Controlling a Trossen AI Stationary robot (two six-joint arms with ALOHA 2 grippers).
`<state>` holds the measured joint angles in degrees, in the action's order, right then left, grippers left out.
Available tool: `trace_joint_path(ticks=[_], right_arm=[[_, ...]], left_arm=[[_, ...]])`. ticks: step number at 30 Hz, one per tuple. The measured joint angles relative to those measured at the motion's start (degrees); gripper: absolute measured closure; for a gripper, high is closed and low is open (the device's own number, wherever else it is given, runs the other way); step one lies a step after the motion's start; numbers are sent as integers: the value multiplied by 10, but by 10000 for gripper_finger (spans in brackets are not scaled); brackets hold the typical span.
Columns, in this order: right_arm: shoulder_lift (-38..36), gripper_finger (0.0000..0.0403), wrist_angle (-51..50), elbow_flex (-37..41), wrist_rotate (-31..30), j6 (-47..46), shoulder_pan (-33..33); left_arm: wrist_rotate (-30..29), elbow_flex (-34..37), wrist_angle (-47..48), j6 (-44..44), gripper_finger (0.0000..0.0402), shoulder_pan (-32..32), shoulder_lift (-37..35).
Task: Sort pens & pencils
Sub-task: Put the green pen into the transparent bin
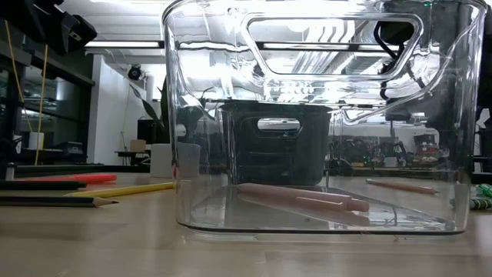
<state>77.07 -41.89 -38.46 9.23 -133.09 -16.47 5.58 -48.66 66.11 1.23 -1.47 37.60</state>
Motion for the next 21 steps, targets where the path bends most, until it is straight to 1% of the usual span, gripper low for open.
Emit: trace_joint_path(ticks=[4, 12, 16, 21], right_arm=[[3, 311, 4, 0, 8, -4, -2], [9, 311, 23, 0, -1, -5, -3], [24, 311, 37, 0, -3, -4, -16], [20, 311, 40, -11, -8, 0, -33]], left_arm=[[0, 0, 0, 0, 257, 0, 0], [0, 0, 0, 2, 257, 0, 0], [0, 0, 0, 2, 257, 0, 0], [0, 0, 0, 5, 257, 0, 0]])
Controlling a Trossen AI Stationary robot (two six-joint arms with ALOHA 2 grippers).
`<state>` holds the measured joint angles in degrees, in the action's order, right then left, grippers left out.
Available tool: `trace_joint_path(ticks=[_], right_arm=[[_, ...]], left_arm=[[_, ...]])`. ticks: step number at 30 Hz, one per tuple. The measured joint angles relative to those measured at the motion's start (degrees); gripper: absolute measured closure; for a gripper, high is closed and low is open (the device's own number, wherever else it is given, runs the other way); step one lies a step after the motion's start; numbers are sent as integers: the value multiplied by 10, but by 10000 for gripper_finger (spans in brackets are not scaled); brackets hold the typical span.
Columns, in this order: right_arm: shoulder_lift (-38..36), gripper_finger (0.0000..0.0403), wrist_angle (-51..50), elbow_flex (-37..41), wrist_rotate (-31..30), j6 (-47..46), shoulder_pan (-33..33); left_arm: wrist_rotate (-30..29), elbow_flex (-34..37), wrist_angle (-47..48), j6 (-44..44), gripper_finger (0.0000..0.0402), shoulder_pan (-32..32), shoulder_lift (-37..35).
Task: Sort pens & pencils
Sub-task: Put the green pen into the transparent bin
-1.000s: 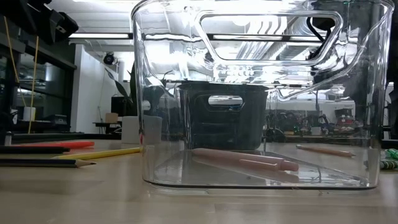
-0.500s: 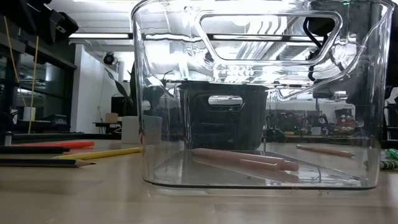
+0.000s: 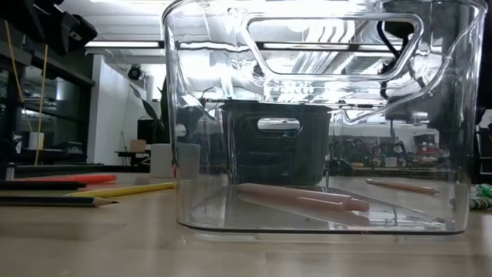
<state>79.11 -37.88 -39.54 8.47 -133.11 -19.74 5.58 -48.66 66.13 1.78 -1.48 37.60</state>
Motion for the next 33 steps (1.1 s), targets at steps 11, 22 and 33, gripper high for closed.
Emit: trace_joint_path(ticks=[11, 22, 33], right_arm=[[-63, 311, -104, -115, -87, 96, -5], [-72, 311, -174, -327, -307, 243, -1], [-83, 311, -453, -337, -25, 235, 132]], left_arm=[[0, 0, 0, 10, 257, 0, 0], [0, 0, 0, 9, 257, 0, 0], [1, 0, 0, 8, 257, 0, 0]])
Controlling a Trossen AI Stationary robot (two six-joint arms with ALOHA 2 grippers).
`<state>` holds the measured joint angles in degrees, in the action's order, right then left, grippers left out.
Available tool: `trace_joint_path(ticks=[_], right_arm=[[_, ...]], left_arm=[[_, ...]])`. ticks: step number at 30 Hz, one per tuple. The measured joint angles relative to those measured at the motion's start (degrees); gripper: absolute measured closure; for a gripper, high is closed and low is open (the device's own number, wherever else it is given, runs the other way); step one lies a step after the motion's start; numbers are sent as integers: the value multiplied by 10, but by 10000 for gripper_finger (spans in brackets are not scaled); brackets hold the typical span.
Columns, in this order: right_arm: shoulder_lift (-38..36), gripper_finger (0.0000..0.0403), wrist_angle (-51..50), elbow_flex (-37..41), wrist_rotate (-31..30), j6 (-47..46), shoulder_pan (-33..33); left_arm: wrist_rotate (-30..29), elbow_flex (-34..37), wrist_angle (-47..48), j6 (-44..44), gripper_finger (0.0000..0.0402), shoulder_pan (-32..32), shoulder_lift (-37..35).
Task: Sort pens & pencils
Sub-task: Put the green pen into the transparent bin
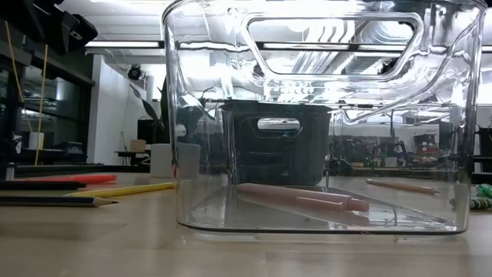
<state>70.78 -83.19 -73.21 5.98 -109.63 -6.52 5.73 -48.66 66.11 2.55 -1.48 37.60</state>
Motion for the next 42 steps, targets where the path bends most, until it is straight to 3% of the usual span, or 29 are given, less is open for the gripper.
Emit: trace_joint_path(ticks=[6, 11, 14, 21, 42], right_arm=[[-84, 300, 77, 104, -12, -49, -7], [-174, 287, 210, 222, -64, -141, -60], [-189, 285, 271, 277, -85, -187, -94], [-149, 284, 348, 346, -61, -234, -139], [44, 284, 405, 347, -4, -243, -141]], left_arm=[[21, 0, 0, -4, 257, 0, 0], [28, 0, 0, -9, 256, 0, 0], [28, 0, 0, -15, 256, 0, 0], [28, 0, 0, -19, 256, 0, 0], [28, 0, 1, -16, 257, 0, 0]])
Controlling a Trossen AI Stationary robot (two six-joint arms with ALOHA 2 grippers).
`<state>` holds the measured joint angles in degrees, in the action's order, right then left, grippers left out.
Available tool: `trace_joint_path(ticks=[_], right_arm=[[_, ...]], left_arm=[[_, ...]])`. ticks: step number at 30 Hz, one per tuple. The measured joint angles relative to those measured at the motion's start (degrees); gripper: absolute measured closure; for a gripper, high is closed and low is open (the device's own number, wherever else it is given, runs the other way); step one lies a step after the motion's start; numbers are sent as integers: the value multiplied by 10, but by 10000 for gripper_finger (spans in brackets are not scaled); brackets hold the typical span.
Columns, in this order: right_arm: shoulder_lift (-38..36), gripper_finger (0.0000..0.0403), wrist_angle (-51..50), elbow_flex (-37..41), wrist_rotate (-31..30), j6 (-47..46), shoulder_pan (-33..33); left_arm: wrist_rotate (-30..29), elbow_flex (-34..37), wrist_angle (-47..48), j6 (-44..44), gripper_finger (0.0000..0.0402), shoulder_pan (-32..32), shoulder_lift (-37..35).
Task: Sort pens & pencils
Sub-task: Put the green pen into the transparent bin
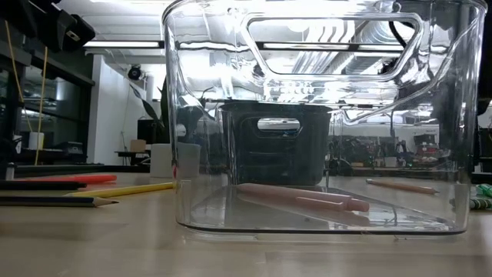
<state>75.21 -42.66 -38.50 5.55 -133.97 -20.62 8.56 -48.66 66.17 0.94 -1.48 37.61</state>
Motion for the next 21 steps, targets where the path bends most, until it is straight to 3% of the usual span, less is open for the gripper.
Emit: trace_joint_path(ticks=[9, 21], right_arm=[[49, 284, 32, 0, 11, 0, 1], [59, 284, 25, 0, 21, -1, 1]], left_arm=[[0, 0, 1, 3, 257, 0, 0], [0, 0, 22, 14, 257, 0, 0]])
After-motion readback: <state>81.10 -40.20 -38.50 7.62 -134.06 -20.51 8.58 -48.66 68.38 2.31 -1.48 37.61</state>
